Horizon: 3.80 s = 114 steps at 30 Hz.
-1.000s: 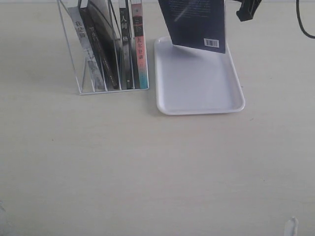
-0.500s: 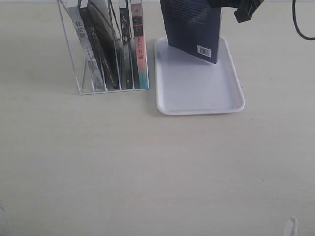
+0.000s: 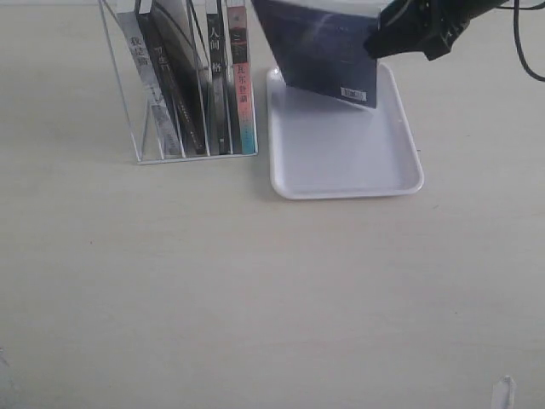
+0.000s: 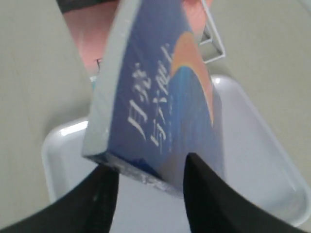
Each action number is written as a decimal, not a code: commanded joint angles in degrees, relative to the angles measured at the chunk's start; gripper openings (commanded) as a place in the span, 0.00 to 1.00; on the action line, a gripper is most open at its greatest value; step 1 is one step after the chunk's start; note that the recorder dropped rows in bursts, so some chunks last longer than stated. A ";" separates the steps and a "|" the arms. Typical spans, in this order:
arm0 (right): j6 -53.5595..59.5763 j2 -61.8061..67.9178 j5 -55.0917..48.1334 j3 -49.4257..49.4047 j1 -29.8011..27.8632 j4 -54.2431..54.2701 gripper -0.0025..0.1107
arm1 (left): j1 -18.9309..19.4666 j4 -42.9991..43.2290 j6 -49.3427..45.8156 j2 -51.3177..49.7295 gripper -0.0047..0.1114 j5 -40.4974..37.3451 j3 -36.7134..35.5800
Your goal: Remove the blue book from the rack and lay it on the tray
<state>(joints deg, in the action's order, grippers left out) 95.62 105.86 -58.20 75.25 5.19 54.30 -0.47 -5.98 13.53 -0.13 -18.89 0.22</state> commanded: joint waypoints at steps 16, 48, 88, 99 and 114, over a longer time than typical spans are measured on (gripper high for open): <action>-22.11 -7.62 -11.76 0.07 0.03 -7.62 0.40 | -0.19 -0.33 -0.06 0.13 0.09 0.87 -0.22; -42.77 -18.72 -11.76 0.07 0.03 -7.03 0.02 | -0.19 -0.33 -0.06 0.13 0.09 0.87 -0.22; -46.94 -75.40 44.16 -46.23 0.03 -11.20 0.02 | -0.19 -0.33 -0.06 0.13 0.09 0.87 -0.22; -81.46 -75.29 43.35 -46.62 0.03 -37.74 0.02 | -0.19 -0.33 -0.06 0.13 0.09 0.87 -0.22; -93.58 -75.93 49.52 -53.45 0.03 -55.53 0.02 | -0.19 -0.33 -0.06 0.13 0.09 0.87 -0.22</action>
<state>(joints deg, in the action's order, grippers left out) -0.82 30.62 -12.20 25.52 5.19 -0.62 -0.47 -5.98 13.53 -0.13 -18.89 0.22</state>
